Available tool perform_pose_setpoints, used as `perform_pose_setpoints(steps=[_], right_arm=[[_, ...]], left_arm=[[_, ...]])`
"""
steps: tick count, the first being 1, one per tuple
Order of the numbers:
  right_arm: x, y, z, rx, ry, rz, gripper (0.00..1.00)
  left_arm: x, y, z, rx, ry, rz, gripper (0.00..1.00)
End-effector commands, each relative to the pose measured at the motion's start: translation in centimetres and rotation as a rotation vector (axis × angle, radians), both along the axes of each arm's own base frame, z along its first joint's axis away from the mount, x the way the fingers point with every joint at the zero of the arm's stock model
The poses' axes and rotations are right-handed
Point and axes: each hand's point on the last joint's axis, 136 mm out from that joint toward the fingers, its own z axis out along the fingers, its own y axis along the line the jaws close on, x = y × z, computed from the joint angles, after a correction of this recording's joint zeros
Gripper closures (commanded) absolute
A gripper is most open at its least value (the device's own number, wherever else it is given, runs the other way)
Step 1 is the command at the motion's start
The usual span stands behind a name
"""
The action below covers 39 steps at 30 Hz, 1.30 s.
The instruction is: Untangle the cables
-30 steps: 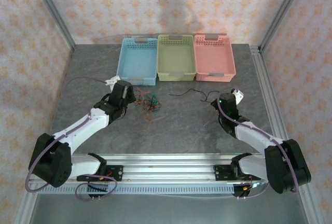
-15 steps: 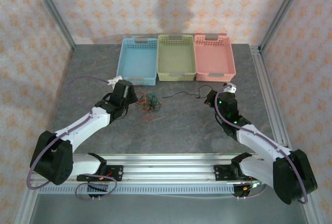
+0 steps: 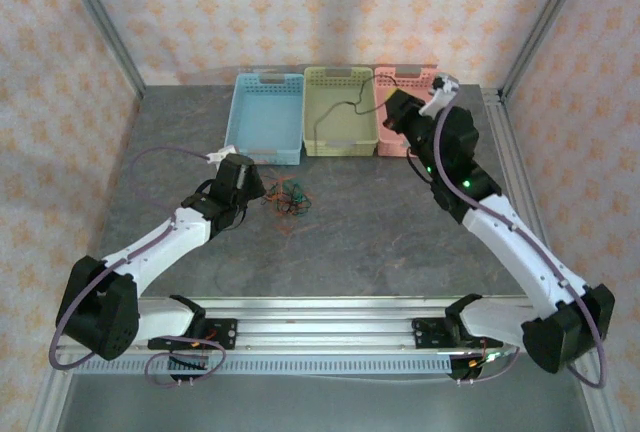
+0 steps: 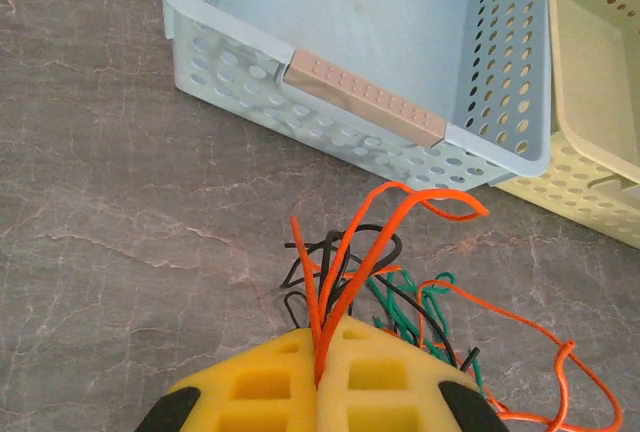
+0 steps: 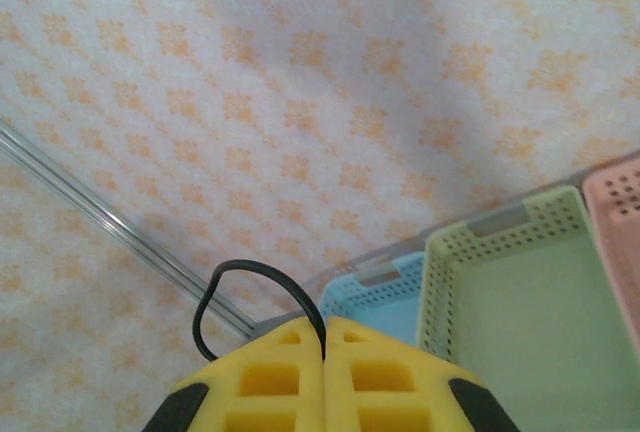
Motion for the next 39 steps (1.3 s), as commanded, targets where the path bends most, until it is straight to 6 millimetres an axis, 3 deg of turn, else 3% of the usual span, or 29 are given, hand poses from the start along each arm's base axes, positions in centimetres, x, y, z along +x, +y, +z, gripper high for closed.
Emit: perform_pose_setpoints(steps=[1, 7, 12, 21, 25, 33, 34, 36, 39], right_arm=[[1.6, 1.4, 0.1, -0.027, 0.045, 0.014, 1.0], [5.9, 3.5, 1.4, -0.01, 0.041, 0.011, 1.0], [9.6, 5.1, 0.7, 0.016, 0.061, -0.009, 1.0], [15.6, 9.6, -1.0, 0.044, 0.103, 0.056, 1.0], [18.3, 11.6, -4.0, 0.041, 0.148, 0.052, 1.0], [22.5, 18.6, -11.7, -0.079, 0.264, 0.15, 0.99], [22.8, 19.1, -12.7, -0.096, 0.279, 0.16, 0.92], [22.9, 19.4, -14.0, -0.115, 0.308, 0.166, 0.65], [22.6, 18.8, -14.3, -0.147, 0.316, 0.143, 0.53]], left_arm=[[0.6, -0.1, 1.8, -0.003, -0.048, -0.005, 1.0], [0.8, -0.1, 1.4, 0.01, -0.039, -0.001, 1.0], [0.8, -0.1, 1.3, 0.012, -0.039, 0.0, 1.0], [0.8, 0.1, 1.4, 0.021, -0.039, 0.002, 1.0], [0.9, 0.0, 1.2, 0.016, -0.038, 0.0, 1.0], [1.0, -0.1, 1.0, 0.018, -0.032, -0.004, 1.0], [1.0, -0.1, 1.0, 0.019, -0.031, -0.005, 1.0], [1.0, -0.2, 1.0, 0.017, -0.031, -0.008, 1.0], [1.0, -0.3, 1.0, 0.014, -0.031, -0.011, 1.0]])
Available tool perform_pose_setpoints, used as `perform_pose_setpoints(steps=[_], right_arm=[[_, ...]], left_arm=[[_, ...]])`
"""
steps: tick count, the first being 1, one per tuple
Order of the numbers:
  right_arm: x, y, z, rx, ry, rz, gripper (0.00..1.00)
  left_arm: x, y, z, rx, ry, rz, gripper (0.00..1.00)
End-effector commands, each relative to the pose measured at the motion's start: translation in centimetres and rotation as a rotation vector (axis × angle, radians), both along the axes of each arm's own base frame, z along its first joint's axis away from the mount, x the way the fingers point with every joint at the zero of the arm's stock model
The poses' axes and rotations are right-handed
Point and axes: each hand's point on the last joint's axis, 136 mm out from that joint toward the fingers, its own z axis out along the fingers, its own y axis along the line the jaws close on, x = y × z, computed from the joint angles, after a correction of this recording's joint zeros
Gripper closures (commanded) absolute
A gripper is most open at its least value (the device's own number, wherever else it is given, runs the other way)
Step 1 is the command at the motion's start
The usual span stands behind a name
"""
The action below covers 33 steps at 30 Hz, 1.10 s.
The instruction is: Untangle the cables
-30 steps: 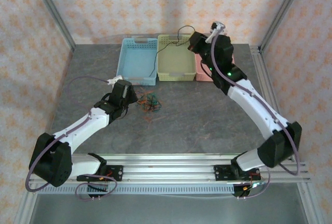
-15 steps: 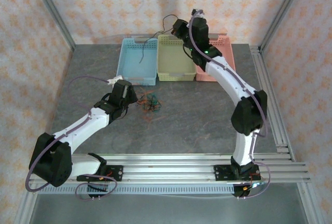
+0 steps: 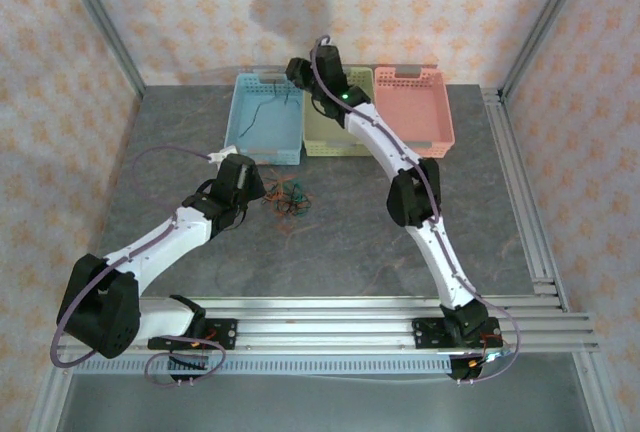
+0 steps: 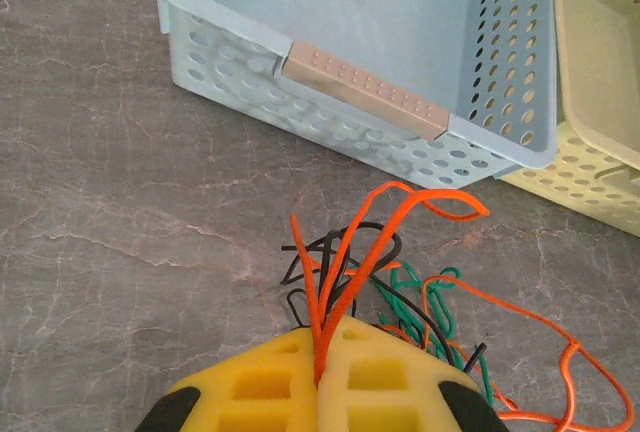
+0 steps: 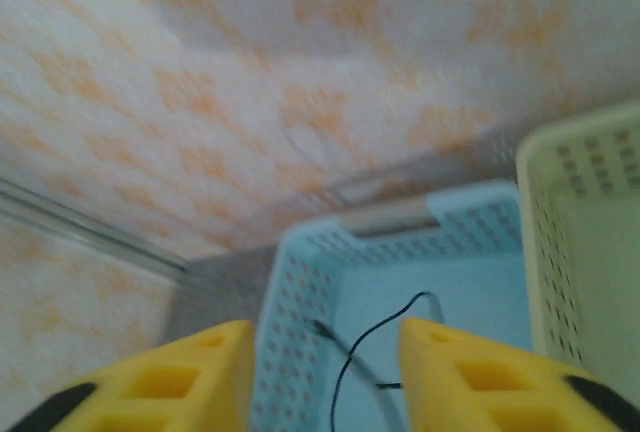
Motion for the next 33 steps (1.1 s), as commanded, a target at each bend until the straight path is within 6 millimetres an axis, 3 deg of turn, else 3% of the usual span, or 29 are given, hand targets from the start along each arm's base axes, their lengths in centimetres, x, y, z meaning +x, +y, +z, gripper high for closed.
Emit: perform_pose_setpoints(steps=[1, 6, 12, 17, 21, 25, 33], right_arm=[[-1.1, -1.3, 2.4, -0.05, -0.019, -0.001, 0.5], [-4.3, -3.1, 4.3, -0.145, -0.045, 0.039, 0.49], [-12.1, -7.0, 5.2, -0.181, -0.128, 0.107, 0.51], [-19.6, -11.1, 1.5, -0.237, -0.141, 0.153, 0.54], [-23.9, -13.3, -2.3, -0.266, -0.121, 0.186, 0.52], [-26.2, -13.4, -5.9, -0.224, -0.073, 0.238, 0.54], [-27.0, -8.6, -10.5, -0.149, -0.064, 0.405, 0.55]], left_arm=[[1.0, -0.2, 1.3, 0.0, -0.04, 0.001, 1.0], [1.1, -0.6, 1.2, -0.014, -0.037, -0.013, 1.0], [1.5, -2.4, 1.3, -0.075, -0.054, -0.086, 1.0], [1.9, -4.7, 1.0, -0.148, -0.047, -0.173, 1.0], [1.9, -6.4, 1.2, -0.192, -0.05, -0.231, 1.0], [1.9, -6.6, 1.3, -0.171, -0.048, -0.244, 1.0], [1.9, -7.0, 1.4, -0.15, -0.045, -0.269, 1.0]])
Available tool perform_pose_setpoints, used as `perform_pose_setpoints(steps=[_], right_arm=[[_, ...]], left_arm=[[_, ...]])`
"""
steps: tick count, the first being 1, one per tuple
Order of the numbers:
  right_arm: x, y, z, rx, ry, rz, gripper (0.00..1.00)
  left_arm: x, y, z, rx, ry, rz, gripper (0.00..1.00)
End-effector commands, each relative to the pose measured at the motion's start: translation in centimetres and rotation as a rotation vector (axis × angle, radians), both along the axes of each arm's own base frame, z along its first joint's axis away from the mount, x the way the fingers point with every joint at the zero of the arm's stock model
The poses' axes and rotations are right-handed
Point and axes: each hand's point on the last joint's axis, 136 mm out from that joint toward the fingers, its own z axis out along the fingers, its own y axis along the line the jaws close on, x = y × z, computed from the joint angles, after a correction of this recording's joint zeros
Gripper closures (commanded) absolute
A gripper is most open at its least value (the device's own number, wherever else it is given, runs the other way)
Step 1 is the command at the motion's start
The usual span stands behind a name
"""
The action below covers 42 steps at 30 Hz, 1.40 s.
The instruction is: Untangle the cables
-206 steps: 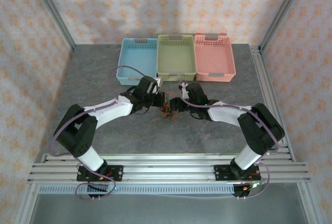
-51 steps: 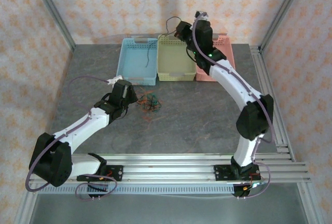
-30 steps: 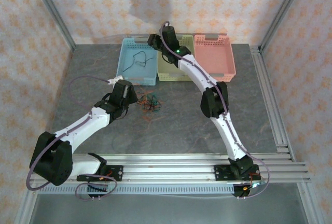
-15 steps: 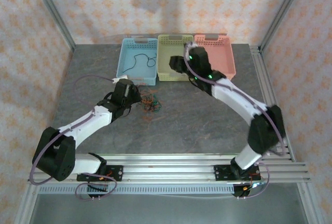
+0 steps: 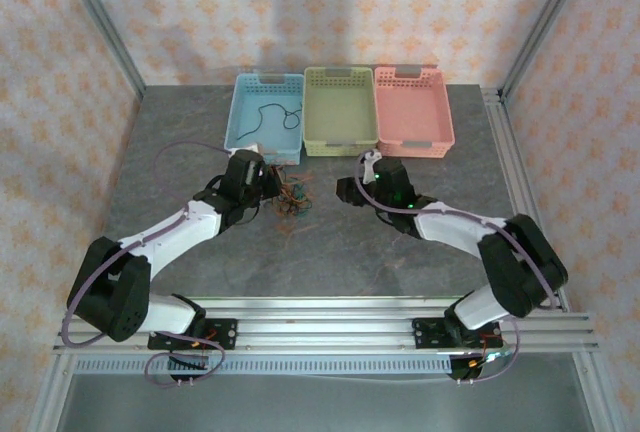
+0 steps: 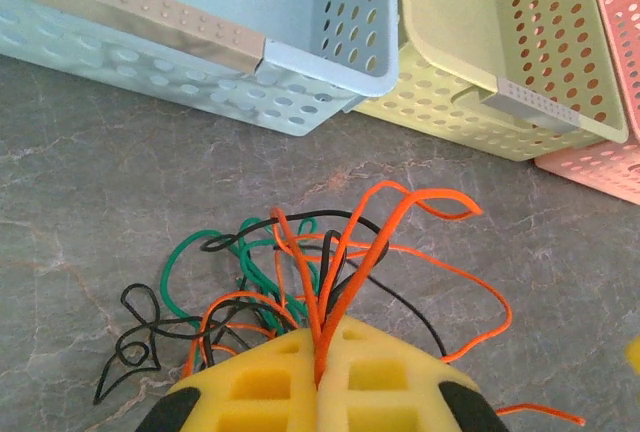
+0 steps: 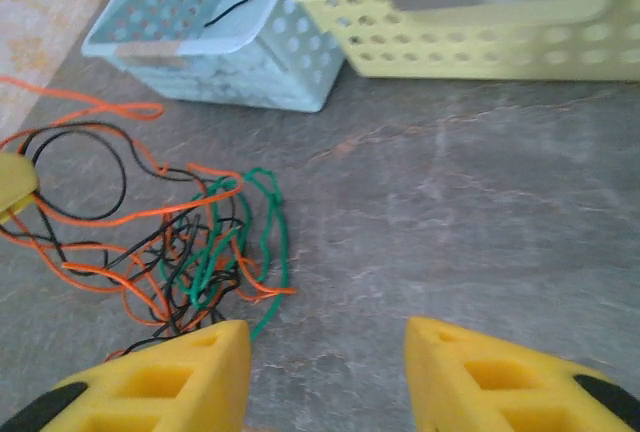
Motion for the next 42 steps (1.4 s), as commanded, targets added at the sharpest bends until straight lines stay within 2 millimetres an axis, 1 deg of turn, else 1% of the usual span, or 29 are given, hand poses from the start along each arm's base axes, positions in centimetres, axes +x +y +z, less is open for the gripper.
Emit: perform_pose_setpoints(steps=[1, 2, 5, 8, 11, 13, 17, 19, 22, 24, 26, 28, 30, 37, 42], right_arm=[[-0.1, 2.6, 1.2, 0.082, -0.103, 0.1, 0.55], [-0.1, 2.8, 1.0, 0.088, -0.106, 0.105, 0.54], [-0.4, 3.7, 1.4, 0.1, -0.145, 0.147, 0.5], [-1.1, 4.1, 1.7, 0.04, -0.208, 0.166, 0.46], [-1.4, 3.9, 2.0, 0.032, -0.223, 0.16, 0.41], [-1.4, 3.5, 1.9, 0.022, -0.225, 0.146, 0.39], [-1.6, 3.1, 1.7, -0.002, -0.254, 0.142, 0.38], [-1.5, 2.3, 2.1, -0.029, -0.284, 0.118, 0.38], [-1.2, 1.0, 2.8, -0.064, -0.32, 0.053, 0.38], [-1.1, 0.4, 3.1, -0.079, -0.331, 0.031, 0.38], [-1.5, 0.6, 3.2, -0.076, -0.344, 0.059, 0.39], [-1.8, 0.9, 3.0, -0.079, -0.345, 0.087, 0.44], [-1.9, 1.2, 2.7, -0.092, -0.334, 0.109, 0.47], [-2.5, 1.8, 3.3, -0.048, -0.347, 0.139, 0.47], [-3.2, 2.0, 3.3, -0.058, -0.352, 0.157, 0.43]], left_arm=[[0.6, -1.1, 1.6, -0.003, -0.045, -0.045, 1.0], [0.6, -1.3, 1.6, -0.004, -0.044, -0.056, 1.0], [0.5, -2.4, 2.1, -0.019, -0.049, -0.1, 1.0], [0.2, -3.6, 2.9, -0.011, -0.067, -0.152, 1.0], [-0.2, -4.8, 3.5, -0.015, -0.079, -0.195, 1.0], [-0.3, -5.4, 3.7, -0.03, -0.081, -0.218, 1.0], [-0.6, -6.4, 3.9, -0.024, -0.095, -0.28, 1.0], [-0.7, -6.9, 4.0, -0.017, -0.1, -0.298, 1.0], [-0.7, -7.2, 4.1, -0.017, -0.102, -0.317, 1.0], [-0.9, -7.5, 4.2, -0.025, -0.108, -0.332, 1.0], [-1.0, -7.7, 4.5, -0.029, -0.12, -0.345, 1.0], [-1.1, -7.9, 4.7, -0.035, -0.13, -0.355, 1.0], [-1.2, -8.1, 4.8, -0.039, -0.139, -0.363, 1.0], [-1.6, -8.9, 5.1, -0.045, -0.15, -0.399, 1.0], [-1.4, -8.4, 4.9, -0.022, -0.137, -0.371, 1.0]])
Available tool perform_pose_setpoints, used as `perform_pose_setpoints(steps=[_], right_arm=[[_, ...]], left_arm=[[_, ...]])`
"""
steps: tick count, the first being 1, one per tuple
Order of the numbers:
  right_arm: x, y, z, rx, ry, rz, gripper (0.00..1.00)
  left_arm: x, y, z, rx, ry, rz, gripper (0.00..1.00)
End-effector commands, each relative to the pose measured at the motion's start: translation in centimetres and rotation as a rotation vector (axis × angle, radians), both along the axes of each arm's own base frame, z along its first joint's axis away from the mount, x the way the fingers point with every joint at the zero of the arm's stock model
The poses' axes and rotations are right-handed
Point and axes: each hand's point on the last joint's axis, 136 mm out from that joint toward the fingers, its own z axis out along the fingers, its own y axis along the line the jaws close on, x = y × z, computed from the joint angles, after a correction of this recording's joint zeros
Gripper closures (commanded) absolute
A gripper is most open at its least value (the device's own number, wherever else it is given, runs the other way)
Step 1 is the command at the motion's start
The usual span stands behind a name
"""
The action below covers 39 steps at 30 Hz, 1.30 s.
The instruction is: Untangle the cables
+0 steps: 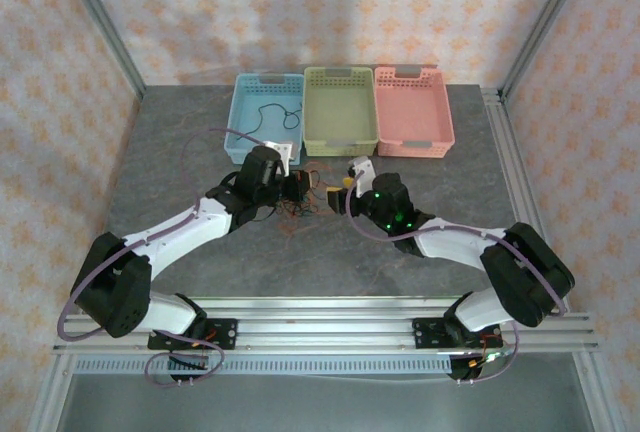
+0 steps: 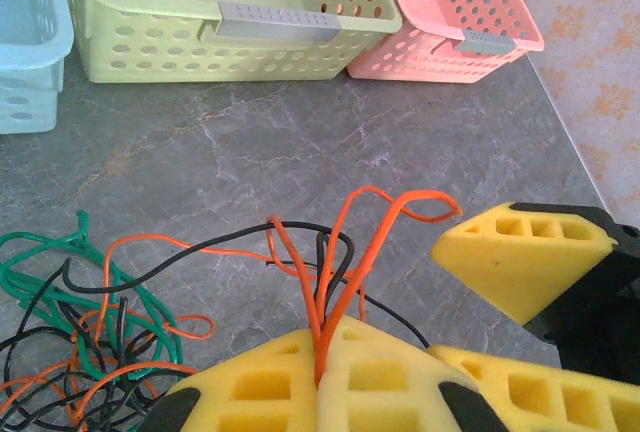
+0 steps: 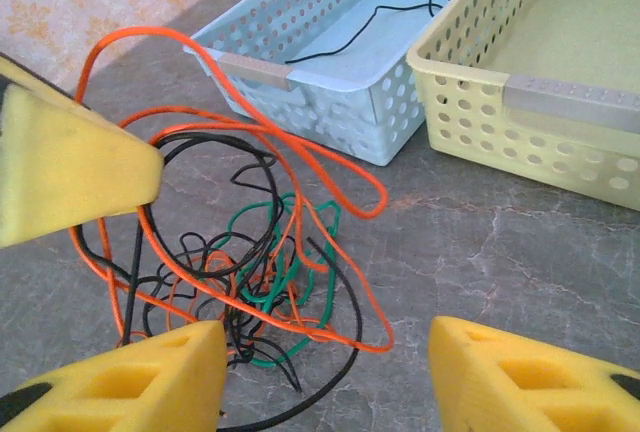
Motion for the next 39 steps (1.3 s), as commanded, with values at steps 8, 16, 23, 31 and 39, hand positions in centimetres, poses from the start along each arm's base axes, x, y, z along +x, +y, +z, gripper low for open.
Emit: perform_pose_setpoints(steps=[8, 16, 23, 31, 39], right_arm=[[-2.1, 1.2, 0.2, -0.067, -0.067, 0.09, 0.41], [-2.1, 1.1, -1.1, -0.143, -0.052, 0.101, 0.41], [-1.8, 1.5, -1.7, -0.253, -0.124, 0.067, 0.41], [0.1, -0.2, -0.2, -0.261, -0.245, -0.1, 0.41], [-0.2, 0.9, -0.3, -0.248, -0.242, -0.046, 0.41]], left_arm=[[0.4, 0.2, 1.9, 0.004, -0.05, 0.015, 1.0], [0.3, 0.9, 2.2, 0.027, -0.062, 0.04, 1.0], [0.4, 0.8, 2.1, 0.026, -0.056, 0.036, 1.0], [0.3, 0.4, 2.0, 0.023, -0.049, 0.024, 1.0], [0.4, 0.0, 1.3, 0.031, -0.037, 0.016, 1.0]])
